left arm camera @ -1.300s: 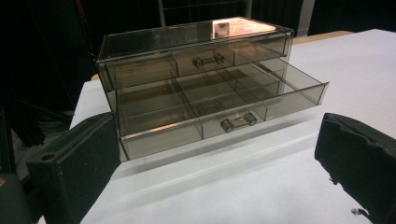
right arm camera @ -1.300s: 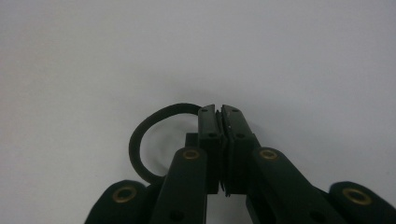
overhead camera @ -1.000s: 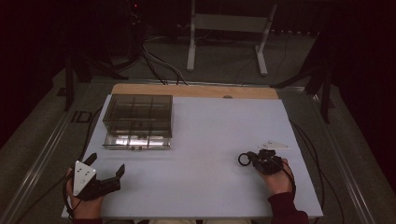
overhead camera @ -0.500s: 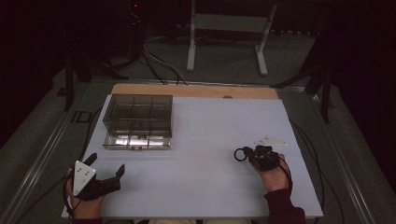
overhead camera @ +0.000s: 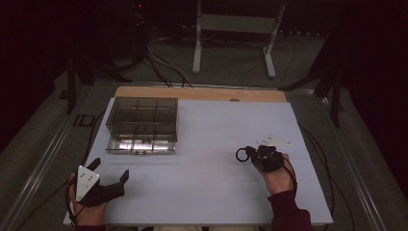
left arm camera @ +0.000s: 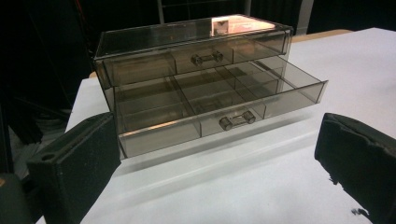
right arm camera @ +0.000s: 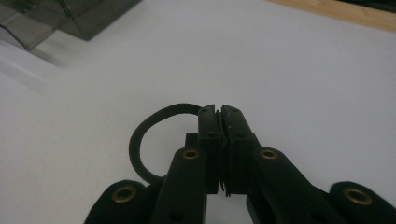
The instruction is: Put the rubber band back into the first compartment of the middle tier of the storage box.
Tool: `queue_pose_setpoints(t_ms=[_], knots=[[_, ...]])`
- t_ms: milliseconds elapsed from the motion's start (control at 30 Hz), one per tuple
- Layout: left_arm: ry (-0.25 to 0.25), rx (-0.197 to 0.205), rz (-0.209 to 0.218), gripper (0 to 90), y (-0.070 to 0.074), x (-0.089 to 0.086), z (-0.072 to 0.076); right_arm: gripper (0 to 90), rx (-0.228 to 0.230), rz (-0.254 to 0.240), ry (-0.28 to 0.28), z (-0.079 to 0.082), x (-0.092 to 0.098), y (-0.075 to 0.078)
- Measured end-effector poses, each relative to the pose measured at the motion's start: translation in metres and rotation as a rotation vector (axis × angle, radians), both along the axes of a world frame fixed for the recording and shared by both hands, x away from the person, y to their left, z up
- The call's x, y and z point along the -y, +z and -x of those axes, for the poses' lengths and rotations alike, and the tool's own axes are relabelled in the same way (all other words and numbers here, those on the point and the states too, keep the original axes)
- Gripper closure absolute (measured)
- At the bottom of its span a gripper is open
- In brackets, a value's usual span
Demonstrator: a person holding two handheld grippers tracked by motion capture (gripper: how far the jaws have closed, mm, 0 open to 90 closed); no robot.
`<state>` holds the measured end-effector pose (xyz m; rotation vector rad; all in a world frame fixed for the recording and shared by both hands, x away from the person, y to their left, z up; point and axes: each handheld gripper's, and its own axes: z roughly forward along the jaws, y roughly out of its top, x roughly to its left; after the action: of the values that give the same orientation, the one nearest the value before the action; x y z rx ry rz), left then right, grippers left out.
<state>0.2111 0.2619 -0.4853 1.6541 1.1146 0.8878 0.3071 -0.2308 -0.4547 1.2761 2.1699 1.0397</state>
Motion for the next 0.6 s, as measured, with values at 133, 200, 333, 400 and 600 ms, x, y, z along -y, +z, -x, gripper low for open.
queue_pose_setpoints(t_ms=[133, 200, 333, 400, 600], knots=[[-0.001, -0.001, -0.001, 0.9, 0.000, 0.000, 0.000, 88.4, 0.009, -0.002, 0.009, -0.002, -0.007, 0.006], [-0.002, -0.002, -0.001, 0.9, 0.000, 0.000, 0.000, 88.4, 0.015, -0.003, 0.014, -0.003, -0.010, 0.008], [-0.003, -0.003, -0.001, 0.9, -0.001, 0.001, 0.000, 88.4, 0.021, -0.012, 0.028, -0.005, -0.017, 0.013], [-0.004, -0.002, -0.001, 0.9, -0.001, 0.001, 0.000, 88.4, 0.025, -0.014, 0.035, -0.006, -0.021, 0.015], [-0.003, -0.004, -0.002, 0.9, -0.001, 0.001, 0.000, 88.4, 0.040, -0.022, 0.051, -0.008, -0.031, 0.023]])
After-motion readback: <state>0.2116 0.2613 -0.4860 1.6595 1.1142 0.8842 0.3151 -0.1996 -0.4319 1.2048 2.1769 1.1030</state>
